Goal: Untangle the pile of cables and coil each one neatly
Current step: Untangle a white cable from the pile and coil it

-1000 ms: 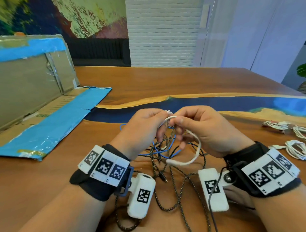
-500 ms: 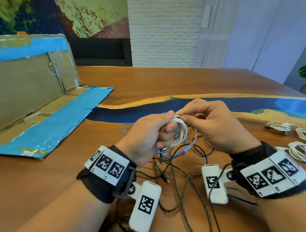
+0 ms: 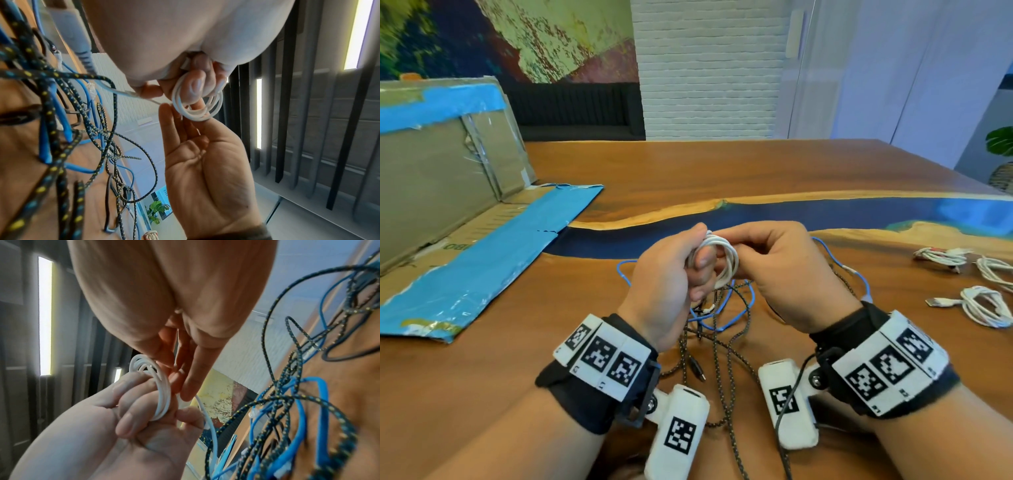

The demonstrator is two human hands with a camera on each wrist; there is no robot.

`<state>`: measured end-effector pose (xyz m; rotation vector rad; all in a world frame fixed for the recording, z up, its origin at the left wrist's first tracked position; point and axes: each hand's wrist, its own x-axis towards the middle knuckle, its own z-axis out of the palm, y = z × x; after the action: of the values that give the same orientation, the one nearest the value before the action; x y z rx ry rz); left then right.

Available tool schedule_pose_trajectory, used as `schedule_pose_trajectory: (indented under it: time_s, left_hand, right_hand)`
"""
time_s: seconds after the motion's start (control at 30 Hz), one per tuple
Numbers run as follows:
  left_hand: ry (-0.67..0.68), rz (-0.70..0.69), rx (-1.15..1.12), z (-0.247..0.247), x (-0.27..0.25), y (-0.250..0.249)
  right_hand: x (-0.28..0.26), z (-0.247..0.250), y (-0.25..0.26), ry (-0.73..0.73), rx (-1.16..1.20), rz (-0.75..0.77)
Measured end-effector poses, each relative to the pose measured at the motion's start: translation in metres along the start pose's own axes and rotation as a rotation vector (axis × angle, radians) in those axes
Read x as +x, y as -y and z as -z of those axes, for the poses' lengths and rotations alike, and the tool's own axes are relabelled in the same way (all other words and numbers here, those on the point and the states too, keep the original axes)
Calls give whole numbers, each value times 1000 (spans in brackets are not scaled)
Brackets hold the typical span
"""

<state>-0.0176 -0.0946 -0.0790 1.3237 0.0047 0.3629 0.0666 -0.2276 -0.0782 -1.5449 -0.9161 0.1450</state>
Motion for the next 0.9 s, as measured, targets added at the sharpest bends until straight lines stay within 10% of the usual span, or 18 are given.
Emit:
schedule_pose_trajectory:
  time_s: [0.9]
  left_hand:
    - [-74, -29, 180, 5, 7, 1]
  right_hand:
    - [1, -6, 8, 121, 473, -217]
